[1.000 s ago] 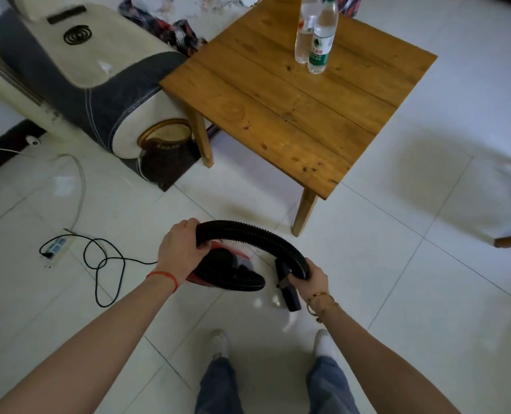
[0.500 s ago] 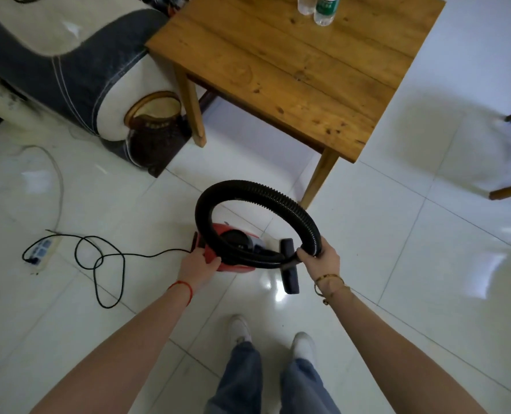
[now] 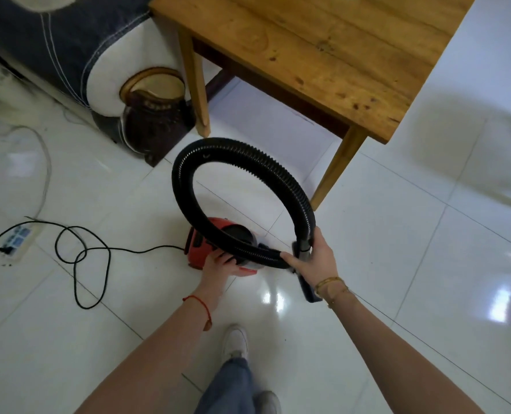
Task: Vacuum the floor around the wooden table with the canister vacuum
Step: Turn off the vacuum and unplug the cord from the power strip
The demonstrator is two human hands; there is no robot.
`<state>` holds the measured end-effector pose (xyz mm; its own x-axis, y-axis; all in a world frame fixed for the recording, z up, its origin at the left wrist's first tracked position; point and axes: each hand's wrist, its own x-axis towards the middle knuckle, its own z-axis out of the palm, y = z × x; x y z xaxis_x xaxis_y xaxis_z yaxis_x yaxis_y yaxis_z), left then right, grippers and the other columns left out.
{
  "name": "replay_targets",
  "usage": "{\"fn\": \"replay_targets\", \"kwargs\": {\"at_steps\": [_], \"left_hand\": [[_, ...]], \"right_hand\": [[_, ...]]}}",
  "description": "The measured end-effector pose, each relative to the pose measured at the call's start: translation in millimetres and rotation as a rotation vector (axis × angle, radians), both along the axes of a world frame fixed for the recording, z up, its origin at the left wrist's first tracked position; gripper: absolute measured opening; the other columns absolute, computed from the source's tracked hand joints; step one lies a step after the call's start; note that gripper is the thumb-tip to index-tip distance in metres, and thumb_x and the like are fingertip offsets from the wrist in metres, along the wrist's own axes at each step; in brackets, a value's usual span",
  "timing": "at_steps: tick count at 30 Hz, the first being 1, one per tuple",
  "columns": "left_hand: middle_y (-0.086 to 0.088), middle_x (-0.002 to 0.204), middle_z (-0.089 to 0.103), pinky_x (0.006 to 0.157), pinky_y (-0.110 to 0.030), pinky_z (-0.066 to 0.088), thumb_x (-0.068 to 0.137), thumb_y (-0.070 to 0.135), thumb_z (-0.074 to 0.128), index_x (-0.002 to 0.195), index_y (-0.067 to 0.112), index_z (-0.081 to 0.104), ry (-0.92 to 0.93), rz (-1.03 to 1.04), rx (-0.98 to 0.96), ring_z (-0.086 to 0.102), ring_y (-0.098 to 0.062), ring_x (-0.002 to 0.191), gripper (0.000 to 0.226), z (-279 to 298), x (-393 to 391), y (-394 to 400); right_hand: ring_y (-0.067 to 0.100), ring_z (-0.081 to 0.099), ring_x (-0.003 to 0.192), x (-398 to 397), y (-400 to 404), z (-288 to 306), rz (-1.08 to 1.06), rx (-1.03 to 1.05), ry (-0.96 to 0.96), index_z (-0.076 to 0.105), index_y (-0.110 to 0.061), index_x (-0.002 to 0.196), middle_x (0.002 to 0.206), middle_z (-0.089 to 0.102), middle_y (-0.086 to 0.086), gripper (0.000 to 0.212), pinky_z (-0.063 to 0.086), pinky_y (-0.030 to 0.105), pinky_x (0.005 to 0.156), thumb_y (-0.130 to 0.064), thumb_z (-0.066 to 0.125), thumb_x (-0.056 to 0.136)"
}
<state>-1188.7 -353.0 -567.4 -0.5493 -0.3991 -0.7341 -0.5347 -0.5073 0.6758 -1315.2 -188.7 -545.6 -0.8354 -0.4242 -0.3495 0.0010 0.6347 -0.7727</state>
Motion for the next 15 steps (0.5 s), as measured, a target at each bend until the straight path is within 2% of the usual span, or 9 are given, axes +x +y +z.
{"fn": "replay_targets", "kwargs": {"at_steps": [2, 4, 7, 9, 12, 15], "left_hand": [[-0.002, 0.116, 0.056, 0.064, -0.014, 0.054, 0.087, -0.014, 0.052, 0.135, 0.002, 0.042, 0.030, -0.038, -0.035, 0.061, -0.010, 0.094, 0.051, -14, -3, 7], [0.005, 0.121, 0.059, 0.069, -0.012, 0.051, 0.085, -0.015, 0.050, 0.131, 0.011, 0.047, 0.033, -0.075, -0.102, 0.059, -0.010, 0.110, 0.053, -26, -9, 13], [0.011, 0.114, 0.061, 0.064, -0.003, 0.047, 0.084, -0.015, 0.046, 0.126, 0.019, 0.050, 0.072, -0.161, -0.242, 0.056, 0.001, 0.109, 0.054, -31, -14, 21], [0.006, 0.117, 0.061, 0.066, -0.001, 0.045, 0.085, -0.012, 0.046, 0.124, 0.018, 0.051, 0.139, -0.215, -0.367, 0.055, -0.002, 0.110, 0.050, -32, -12, 23], [0.002, 0.114, 0.061, 0.078, -0.005, 0.044, 0.082, -0.012, 0.044, 0.117, 0.017, 0.055, 0.218, -0.300, -0.555, 0.056, -0.007, 0.108, 0.047, -32, -11, 27], [0.002, 0.115, 0.060, 0.092, -0.013, 0.043, 0.081, -0.013, 0.042, 0.121, 0.015, 0.055, 0.256, -0.372, -0.651, 0.055, -0.006, 0.109, 0.050, -33, -14, 32]], "right_hand": [[0.017, 0.056, 0.094, 0, -5, -14, 0.041, -0.023, 0.050, 0.035, -0.024, 0.130, 0.108, 0.054, -0.007, 0.077, 0.049, 0.030, 0.080, -0.030, 0.082, 0.069], [0.014, 0.053, 0.103, 0, -10, -26, 0.045, -0.046, 0.084, 0.030, -0.024, 0.134, 0.117, 0.051, -0.008, 0.086, 0.047, 0.028, 0.087, -0.029, 0.083, 0.067], [0.007, 0.043, 0.117, 3, -19, -44, 0.057, -0.116, 0.131, 0.025, -0.019, 0.139, 0.128, 0.042, -0.008, 0.099, 0.037, 0.022, 0.101, -0.026, 0.087, 0.062], [0.006, 0.038, 0.124, 5, -24, -55, 0.065, -0.136, 0.174, 0.021, -0.019, 0.142, 0.134, 0.036, -0.007, 0.109, 0.032, 0.021, 0.107, -0.030, 0.089, 0.058], [0.008, 0.038, 0.124, 7, -32, -64, 0.039, -0.122, 0.244, 0.021, -0.016, 0.142, 0.133, 0.037, -0.002, 0.111, 0.032, 0.020, 0.107, -0.036, 0.088, 0.056], [0.010, 0.041, 0.117, 7, -41, -67, -0.014, -0.114, 0.318, 0.026, -0.010, 0.139, 0.126, 0.041, 0.000, 0.099, 0.038, 0.025, 0.104, -0.027, 0.084, 0.060]]}}
